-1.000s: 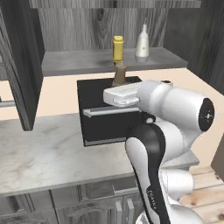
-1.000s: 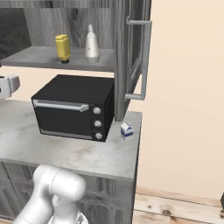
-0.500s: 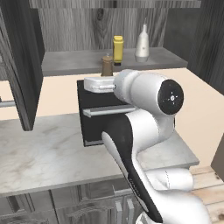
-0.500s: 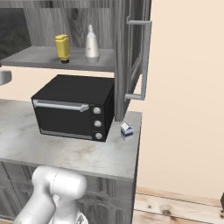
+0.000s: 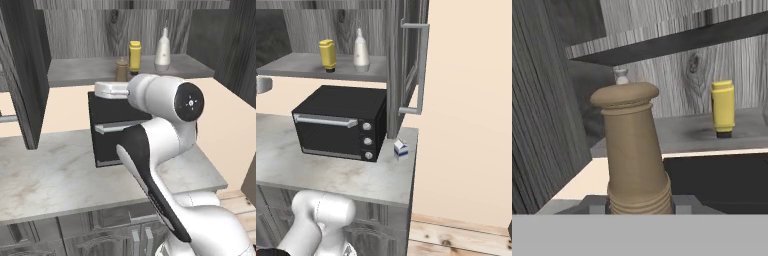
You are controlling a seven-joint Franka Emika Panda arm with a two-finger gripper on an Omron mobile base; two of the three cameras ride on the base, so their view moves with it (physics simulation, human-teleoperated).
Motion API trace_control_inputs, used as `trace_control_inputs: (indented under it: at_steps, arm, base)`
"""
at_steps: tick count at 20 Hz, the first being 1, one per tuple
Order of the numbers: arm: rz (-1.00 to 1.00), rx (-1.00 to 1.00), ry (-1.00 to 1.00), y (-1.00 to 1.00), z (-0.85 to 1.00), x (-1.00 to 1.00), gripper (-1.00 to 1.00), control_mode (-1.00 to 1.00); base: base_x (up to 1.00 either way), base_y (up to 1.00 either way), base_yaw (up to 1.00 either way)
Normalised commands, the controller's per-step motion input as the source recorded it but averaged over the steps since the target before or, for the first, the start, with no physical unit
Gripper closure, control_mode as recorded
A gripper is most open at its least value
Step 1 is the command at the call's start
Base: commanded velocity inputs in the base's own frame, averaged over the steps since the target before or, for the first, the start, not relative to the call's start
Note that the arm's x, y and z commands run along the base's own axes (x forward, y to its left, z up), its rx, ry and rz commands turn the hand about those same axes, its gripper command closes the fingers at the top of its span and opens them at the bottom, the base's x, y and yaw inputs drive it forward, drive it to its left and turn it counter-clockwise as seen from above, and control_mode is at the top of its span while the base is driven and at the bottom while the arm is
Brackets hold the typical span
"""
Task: There are various items on the counter. Only move the condiments/shakers into the cabinet.
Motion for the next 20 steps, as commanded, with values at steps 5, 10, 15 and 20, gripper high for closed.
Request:
trace_control_inputs:
  at_steps: [5,10,15,20]
  arm:
    - [-0.07,0.0,0.0,0.0,0.0,0.46,1.0,-1.0]
    - [-0.1,0.0,0.03,0.0,0.0,0.62,1.0,-1.0]
    - [-0.12,0.0,0.07,0.0,0.0,0.67,1.0,-1.0]
    - [-0.09,0.0,0.1,0.01,0.0,0.56,1.0,-1.0]
  base:
    - [0.0,0.0,0.0]
    - [0.0,0.0,0.0]
    - [0.0,0.0,0.0]
    - [0.0,0.0,0.0]
